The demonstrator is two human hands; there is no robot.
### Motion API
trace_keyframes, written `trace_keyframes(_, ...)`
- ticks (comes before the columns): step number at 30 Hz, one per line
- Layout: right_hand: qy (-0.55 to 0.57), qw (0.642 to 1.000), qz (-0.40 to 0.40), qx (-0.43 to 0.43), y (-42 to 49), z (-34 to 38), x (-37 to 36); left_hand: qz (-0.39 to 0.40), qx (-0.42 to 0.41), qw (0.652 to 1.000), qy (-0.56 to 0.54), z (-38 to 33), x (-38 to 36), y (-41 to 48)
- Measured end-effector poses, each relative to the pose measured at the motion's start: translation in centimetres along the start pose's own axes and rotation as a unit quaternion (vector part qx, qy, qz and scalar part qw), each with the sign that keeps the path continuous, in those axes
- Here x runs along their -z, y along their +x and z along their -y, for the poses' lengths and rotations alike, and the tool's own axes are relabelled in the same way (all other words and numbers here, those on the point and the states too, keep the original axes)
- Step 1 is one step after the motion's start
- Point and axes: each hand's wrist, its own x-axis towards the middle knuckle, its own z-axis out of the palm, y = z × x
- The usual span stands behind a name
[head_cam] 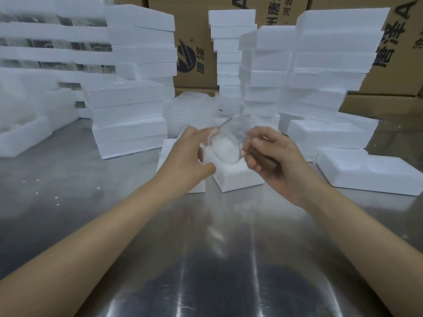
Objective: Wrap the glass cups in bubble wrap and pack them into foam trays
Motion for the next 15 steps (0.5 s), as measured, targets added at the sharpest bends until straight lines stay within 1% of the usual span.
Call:
trace_keyframes(2,-0.037,0.999,-0.015,-0.028,0.1,-0.5,0.2,-0.029,-0.02,0.999,-0.018,-0.4,0.2,0.0)
trace_keyframes(5,-0.069,0.995,-0.058,-0.034,0.4,-0.7,0.5,-0.055,-0.058,0.996,-0.034,-1.0,0.3,-0.2)
trace_keyframes(9,-0.078,0.993,-0.069,-0.06,0.4,-0.8,0.5,-0.093,-0.117,0.987,-0.065,-1.8,0.5,-0.6)
trace_keyframes(12,-0.056,0.994,-0.054,-0.071,0.4,-1.2,-0.2,-0.086,-0.169,0.98,-0.066,-2.3,0.1,-1.1)
trace_keyframes(15,0.015,0.999,-0.004,-0.043,0.3,-1.4,-1.0,-0.035,-0.202,0.975,-0.086,-2.6,-0.8,-1.8)
